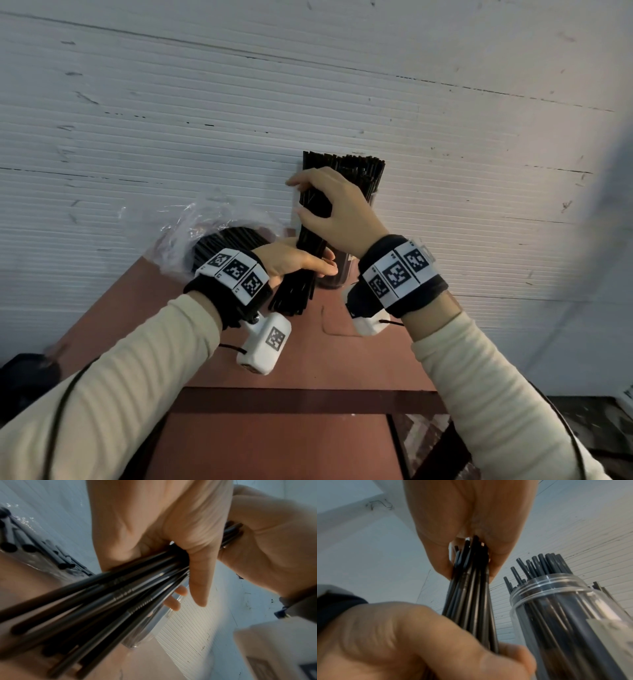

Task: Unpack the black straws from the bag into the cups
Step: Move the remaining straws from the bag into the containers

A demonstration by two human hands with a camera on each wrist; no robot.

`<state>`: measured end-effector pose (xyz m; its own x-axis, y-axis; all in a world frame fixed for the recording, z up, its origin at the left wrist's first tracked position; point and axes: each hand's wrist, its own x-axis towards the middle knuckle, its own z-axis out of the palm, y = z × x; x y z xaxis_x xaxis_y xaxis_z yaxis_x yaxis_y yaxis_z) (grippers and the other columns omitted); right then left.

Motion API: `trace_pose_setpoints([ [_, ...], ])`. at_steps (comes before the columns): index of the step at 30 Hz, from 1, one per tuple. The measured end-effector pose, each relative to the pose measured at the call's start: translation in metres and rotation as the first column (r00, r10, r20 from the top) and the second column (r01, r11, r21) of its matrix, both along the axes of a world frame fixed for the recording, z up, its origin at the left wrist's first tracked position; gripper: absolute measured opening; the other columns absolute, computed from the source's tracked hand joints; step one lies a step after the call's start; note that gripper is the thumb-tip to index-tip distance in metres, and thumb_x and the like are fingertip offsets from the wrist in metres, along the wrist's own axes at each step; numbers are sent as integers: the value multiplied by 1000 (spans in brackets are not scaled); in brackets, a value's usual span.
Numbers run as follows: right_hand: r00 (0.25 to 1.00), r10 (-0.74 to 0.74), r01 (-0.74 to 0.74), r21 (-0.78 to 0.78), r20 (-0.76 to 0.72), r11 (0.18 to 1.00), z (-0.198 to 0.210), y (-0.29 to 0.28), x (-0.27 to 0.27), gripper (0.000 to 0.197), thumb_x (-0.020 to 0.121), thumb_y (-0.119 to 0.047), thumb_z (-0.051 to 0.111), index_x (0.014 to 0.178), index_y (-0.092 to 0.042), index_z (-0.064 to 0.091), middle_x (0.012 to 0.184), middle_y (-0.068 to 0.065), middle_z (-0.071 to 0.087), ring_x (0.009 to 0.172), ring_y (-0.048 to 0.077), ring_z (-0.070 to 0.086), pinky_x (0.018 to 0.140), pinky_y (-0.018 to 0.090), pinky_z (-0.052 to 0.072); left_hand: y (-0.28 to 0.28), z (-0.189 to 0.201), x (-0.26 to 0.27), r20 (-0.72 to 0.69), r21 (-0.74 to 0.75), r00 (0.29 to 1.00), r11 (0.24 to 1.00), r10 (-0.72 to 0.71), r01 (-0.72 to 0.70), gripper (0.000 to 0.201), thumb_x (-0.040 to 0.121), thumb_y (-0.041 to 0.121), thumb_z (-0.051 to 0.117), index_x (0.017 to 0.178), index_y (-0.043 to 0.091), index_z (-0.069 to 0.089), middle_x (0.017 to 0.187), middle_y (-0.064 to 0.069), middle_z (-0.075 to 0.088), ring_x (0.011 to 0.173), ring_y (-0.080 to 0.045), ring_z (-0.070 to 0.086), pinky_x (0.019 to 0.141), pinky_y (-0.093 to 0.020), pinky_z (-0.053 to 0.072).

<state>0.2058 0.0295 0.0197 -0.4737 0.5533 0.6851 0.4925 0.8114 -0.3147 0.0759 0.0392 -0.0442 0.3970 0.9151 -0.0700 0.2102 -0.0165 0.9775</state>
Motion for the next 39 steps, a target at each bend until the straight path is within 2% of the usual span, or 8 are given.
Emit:
trace_pose_setpoints([
  [7,996,-32,34,29,-86,999,3,1,-4,4,83,-7,65,84,-8,68,86,1,65,84,11,59,81,17,45,1,1,2,3,-31,1000,999,-26,26,36,72,41,77,84,11,60,72,-1,59,81,-19,61,90,-34,50],
  [12,993,-74,76,16,-96,997,-2,2,-5,4,83,-5,62,83,-6,66,85,4,64,81,14,59,76,11,42,0,-3,-2,-91,-107,995,994,-38,28,21,77,19,80,92,13,67,85,-2,66,87,-15,61,93,-31,49],
  [16,994,-59,61,23,-92,998,-2,-2,-3,4,84,-7,64,87,-7,66,89,2,64,83,10,57,78,7,40,-3,-2,-3,-293,-171,954,985,-65,15,43,74,59,71,77,17,68,86,0,69,92,-14,59,83,-22,40],
  [24,932,-145,125,-80,-331,989,18,-26,26,74,73,-44,80,131,-20,41,124,-1,47,110,8,51,90,14,45,-18,21,0,-108,53,994,999,12,-7,38,94,41,56,65,18,50,68,3,56,83,-16,60,94,-32,43],
  [29,999,-49,45,-283,-4,958,8,-23,42,71,60,-73,68,111,-26,54,114,-2,52,108,8,50,89,21,43,-38,40,1,-97,227,979,954,-180,198,25,96,16,56,72,9,56,71,-1,54,76,-14,56,79,-24,51],
  [33,992,123,-120,-424,-20,898,0,-24,35,42,75,-35,81,92,-1,62,86,15,66,80,24,66,72,40,55,-41,37,8,-172,203,938,920,-302,334,10,94,5,57,93,-5,60,82,-16,53,81,-24,55,77,-24,53],
  [36,996,84,-93,-355,-42,930,-2,-24,32,28,80,-15,75,80,7,58,74,23,61,70,35,60,63,48,51,-34,30,11,-162,212,935,914,-316,345,28,89,21,67,92,-6,60,88,-23,56,83,-28,56,87,-50,52],
  [39,991,45,-82,-303,-128,949,4,-19,32,20,80,-7,69,79,9,57,74,25,60,71,35,60,63,47,51,-30,28,17,-123,252,974,944,-189,215,41,84,26,73,103,-8,60,98,-31,62,90,-40,63,93,-53,51],
])
